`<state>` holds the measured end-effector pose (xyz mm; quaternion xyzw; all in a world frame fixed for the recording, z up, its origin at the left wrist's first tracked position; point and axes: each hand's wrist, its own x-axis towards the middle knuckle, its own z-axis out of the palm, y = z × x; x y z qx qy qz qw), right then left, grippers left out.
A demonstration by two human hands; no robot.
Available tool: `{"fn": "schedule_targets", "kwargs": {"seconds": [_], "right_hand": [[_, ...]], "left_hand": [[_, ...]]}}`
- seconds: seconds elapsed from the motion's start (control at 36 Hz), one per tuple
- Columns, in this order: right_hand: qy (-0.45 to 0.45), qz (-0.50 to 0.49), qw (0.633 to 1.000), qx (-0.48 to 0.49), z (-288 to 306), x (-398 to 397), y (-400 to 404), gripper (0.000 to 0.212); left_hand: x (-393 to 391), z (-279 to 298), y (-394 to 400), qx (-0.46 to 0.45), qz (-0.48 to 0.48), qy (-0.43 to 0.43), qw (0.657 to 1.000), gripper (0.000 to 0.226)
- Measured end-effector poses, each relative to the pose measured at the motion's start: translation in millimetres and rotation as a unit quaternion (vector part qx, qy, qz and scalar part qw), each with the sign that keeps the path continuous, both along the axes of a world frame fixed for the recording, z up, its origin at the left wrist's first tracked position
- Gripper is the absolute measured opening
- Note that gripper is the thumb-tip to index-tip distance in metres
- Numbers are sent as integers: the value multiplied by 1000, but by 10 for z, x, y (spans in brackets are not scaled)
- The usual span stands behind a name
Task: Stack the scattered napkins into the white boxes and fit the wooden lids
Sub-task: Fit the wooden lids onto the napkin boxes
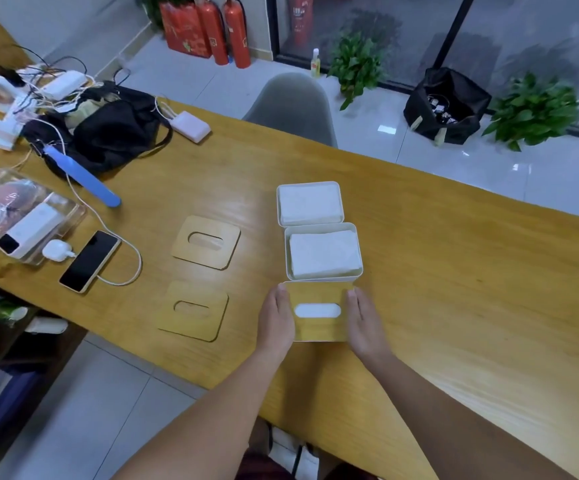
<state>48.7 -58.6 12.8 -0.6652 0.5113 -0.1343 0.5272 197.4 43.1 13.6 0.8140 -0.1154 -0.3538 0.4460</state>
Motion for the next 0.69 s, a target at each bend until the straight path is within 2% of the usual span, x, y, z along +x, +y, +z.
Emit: {"fn": "schedule_targets", "kwargs": {"seconds": [0.08, 0.17, 0.22, 0.42, 0.5, 0.69], "right_hand": [[-58, -30, 992, 110, 84, -10, 2, 33], [-79, -46, 985, 150, 36, -57, -20, 38], [-81, -49, 985, 142, -10, -66, -41, 27], [-42, -73, 996, 37, -158, 54, -20, 28], [-50, -79, 995, 44, -171, 64, -43, 27], [-44, -81, 994, 59, -218, 75, -74, 27]], "left_hand": [[-11, 21, 8, -5, -2, 13, 1000, 51], [-23, 27, 3, -3, 8, 35, 999, 56], [-25, 14, 7, -5, 11, 43, 999, 59], [-80, 34, -41, 10, 25, 11, 1000, 56], [-93, 21, -57, 23, 20, -19, 999, 56], [-71, -22, -45, 22, 14, -9, 1000, 57]]}}
